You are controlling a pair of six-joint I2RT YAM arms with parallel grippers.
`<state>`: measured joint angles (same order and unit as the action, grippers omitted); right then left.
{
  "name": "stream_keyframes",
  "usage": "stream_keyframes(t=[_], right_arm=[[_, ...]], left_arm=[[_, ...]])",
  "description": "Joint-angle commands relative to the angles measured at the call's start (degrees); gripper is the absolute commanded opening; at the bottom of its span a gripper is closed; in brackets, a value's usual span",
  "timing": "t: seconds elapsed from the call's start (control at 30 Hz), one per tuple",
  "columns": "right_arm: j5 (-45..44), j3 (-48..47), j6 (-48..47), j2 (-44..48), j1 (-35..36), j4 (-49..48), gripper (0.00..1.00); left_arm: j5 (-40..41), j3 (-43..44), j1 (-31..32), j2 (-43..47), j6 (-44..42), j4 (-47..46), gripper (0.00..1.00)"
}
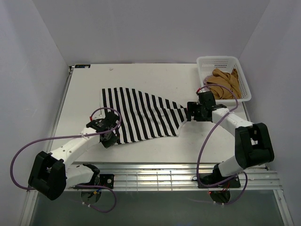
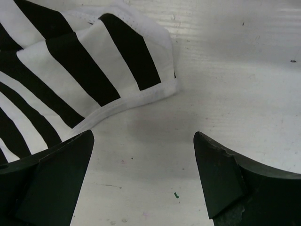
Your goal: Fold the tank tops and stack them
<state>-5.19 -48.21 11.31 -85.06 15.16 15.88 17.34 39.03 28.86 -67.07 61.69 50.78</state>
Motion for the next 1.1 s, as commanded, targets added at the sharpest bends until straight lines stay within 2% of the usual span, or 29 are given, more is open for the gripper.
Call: stream_keyframes(t=[0.0, 0.13, 0.23, 0.33, 0.37, 0.43, 0.47, 0.57, 0.87, 0.9, 0.97, 1.07], right_arm=[[-0.3, -3.1, -3.1, -2.4, 0.2, -3.7, 0.93], [0.2, -3.7, -3.8, -5.5, 0.1, -5.6, 1.0], [0.4, -4.1, -3.7, -8.5, 0.1, -6.8, 0.92], [1.8, -4.0, -3.7, -10.4, 0.3, -8.8, 0.83], [1.9, -4.0, -3.7, -10.7, 0.2, -9.3, 0.73], [2.0, -3.5, -3.8, -11.1, 0.3, -10.2, 0.61], [2.0, -3.3, -3.8, -11.2, 0.5, -10.7, 0.58], [2.4, -3.3, -4.5, -11.4, 0.5, -11.4, 0.6], [3.1, -3.6, -4.5, -12.2, 0.5, -12.4, 0.16], [3.2, -3.6, -4.5, -11.4, 0.5, -12.4, 0.08], [3.1, -3.5, -4.1, -9.4, 0.6, -12.5, 0.08], [4.1, -1.8, -3.8, -0.2, 0.6, -13.9, 0.08]], left_arm=[[1.1, 1.2, -0.6, 0.8, -1.1, -0.2, 0.0], [0.5, 0.8, -1.2, 0.3, -1.3, -1.2, 0.0], [-0.1, 0.9, -1.4, 0.1, -1.9, -2.5, 0.0], [0.2, 1.1, -1.7, 0.2, -2.2, -3.1, 0.0], [0.4, 1.1, -1.9, 0.3, -2.3, -3.2, 0.0], [0.3, 1.2, -2.1, 0.4, -2.6, -3.6, 0.0], [0.3, 1.3, -2.2, 0.4, -2.9, -3.9, 0.0], [0.1, 1.1, -2.4, 0.6, -3.0, -4.5, 0.0], [0.1, 1.1, -2.6, 1.8, -3.3, -4.9, 0.0], [0.2, 1.2, -2.6, 2.4, -3.4, -4.9, 0.0], [0.3, 2.5, -2.6, 3.5, -4.1, -5.0, 0.0], [1.0, 5.8, -2.7, 6.8, -5.3, -5.0, 0.0]])
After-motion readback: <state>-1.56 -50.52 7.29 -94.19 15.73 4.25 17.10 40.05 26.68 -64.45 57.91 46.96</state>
